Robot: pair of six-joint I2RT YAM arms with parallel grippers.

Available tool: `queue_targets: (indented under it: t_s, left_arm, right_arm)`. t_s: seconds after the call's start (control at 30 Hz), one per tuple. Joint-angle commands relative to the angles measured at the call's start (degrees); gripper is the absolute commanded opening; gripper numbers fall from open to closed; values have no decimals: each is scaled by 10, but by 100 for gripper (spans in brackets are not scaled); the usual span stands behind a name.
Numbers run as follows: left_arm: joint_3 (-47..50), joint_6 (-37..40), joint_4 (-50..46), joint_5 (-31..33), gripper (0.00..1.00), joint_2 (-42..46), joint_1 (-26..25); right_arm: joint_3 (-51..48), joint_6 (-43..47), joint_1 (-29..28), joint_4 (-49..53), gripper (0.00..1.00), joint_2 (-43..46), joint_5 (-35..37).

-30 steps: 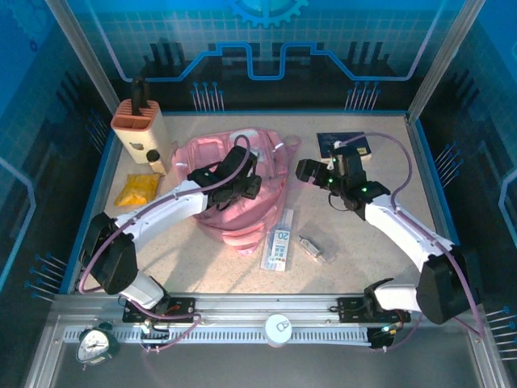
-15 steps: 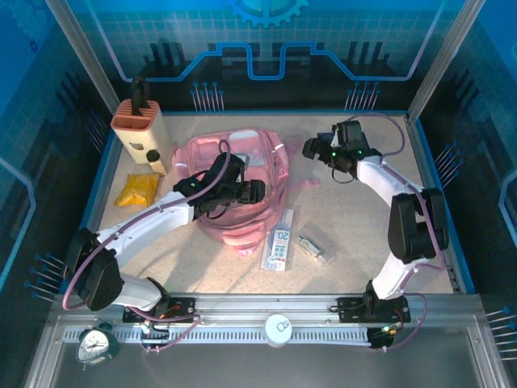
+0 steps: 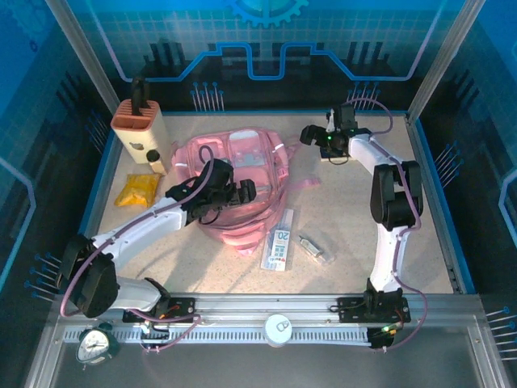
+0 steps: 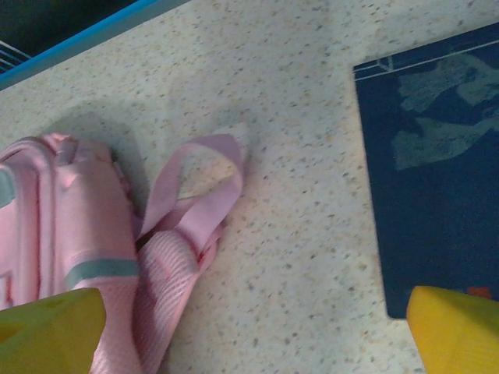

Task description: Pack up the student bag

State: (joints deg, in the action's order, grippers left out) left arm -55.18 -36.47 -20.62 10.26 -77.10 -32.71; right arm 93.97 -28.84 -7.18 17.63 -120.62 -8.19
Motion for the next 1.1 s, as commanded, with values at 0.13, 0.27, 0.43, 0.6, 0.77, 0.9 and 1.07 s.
queue_targets:
  t_s: [0.13, 0.27, 0.43, 0.6, 0.77, 0.9, 1.07]
  left_arm:
    - [23, -59, 24, 27, 99, 28, 8]
    - [23, -64, 21, 31, 99, 30, 9]
    - [20, -67, 19, 29, 99, 26, 8]
    - [17, -69, 23, 24, 99, 20, 8]
    - [8, -69, 24, 20, 99, 11, 8]
    - [-9, -71, 23, 2, 99, -7, 9]
    - [-18, -85, 33, -12, 99, -20, 8]
  right_arm:
    - [58, 17, 21, 48, 100, -54, -15]
    - [89, 19, 23, 66, 100, -78, -13]
    - [114, 13, 23, 85, 99, -105, -14]
    - [118, 4, 21, 100, 100, -118, -27]
    - [73, -9, 14, 101, 100, -96, -23]
    - [-16, -27, 14, 55, 100, -54, -42]
    - [-119, -43, 10, 25, 100, 8, -54]
